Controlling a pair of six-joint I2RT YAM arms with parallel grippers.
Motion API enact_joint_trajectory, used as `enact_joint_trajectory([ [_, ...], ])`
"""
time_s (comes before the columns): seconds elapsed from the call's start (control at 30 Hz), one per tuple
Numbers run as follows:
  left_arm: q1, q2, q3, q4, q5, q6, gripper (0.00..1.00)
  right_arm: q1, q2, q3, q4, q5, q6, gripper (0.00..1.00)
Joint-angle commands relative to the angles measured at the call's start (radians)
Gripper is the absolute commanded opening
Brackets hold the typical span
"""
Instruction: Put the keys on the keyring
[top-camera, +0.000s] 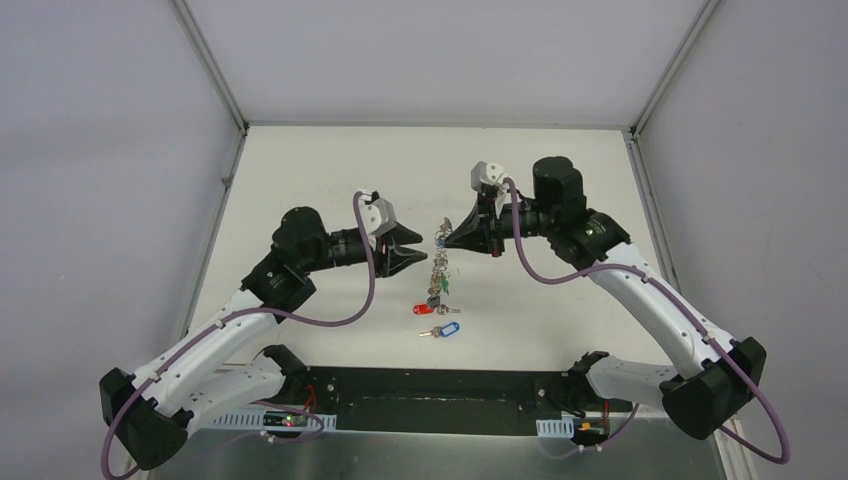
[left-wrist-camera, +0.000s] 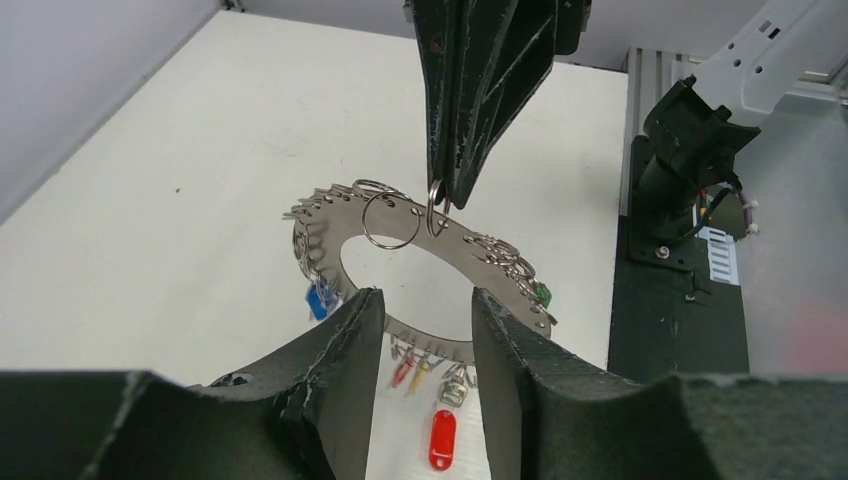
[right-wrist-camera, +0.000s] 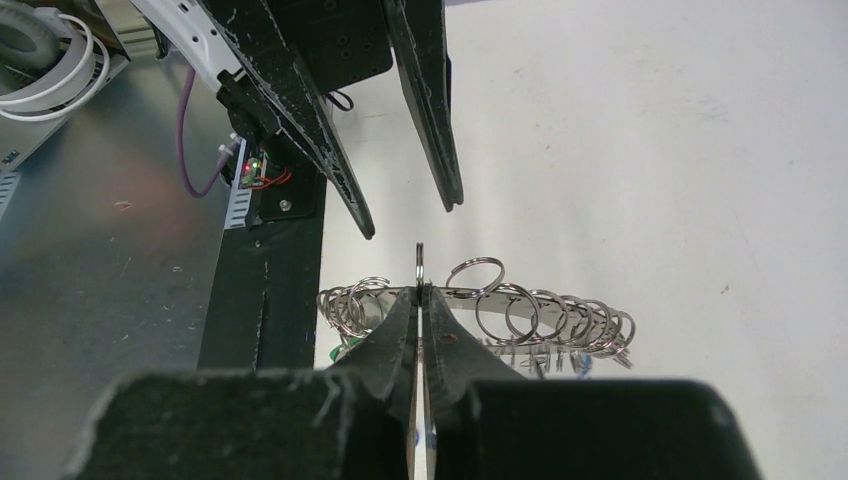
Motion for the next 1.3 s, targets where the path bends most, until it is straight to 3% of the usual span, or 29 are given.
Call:
enact_joint_trajectory([
  [0.0, -0.005, 0.05, 0.091, -0.05, 0.003, 0.008, 0.39, 0.005, 0.017, 0.08, -0.1, 0.034, -0.033, 0.0],
  [0.5, -0.018, 0.166, 0.147, -0.036, 0.106, 0.0, 0.36, 0.01, 0.041, 0.094, -0.128, 0.009, 0.013, 0.0],
  [0.63, -0.023, 0.174, 0.135, -0.012, 0.104, -0.001, 0.26, 0.013, 0.04, 0.091, -0.115, 0.006, 0.021, 0.0],
  [1.13, -0.029, 0.214, 0.122, 0.019, 0.157, -0.012, 0.13, 0.015, 0.057, 0.093, -0.1, -0.004, 0.031, 0.0],
  [1.27, -0.029, 0.221, 0.117, 0.021, 0.177, -0.009, 0.01, 0.015, 0.057, 0.091, -0.097, -0.007, 0.033, 0.0],
])
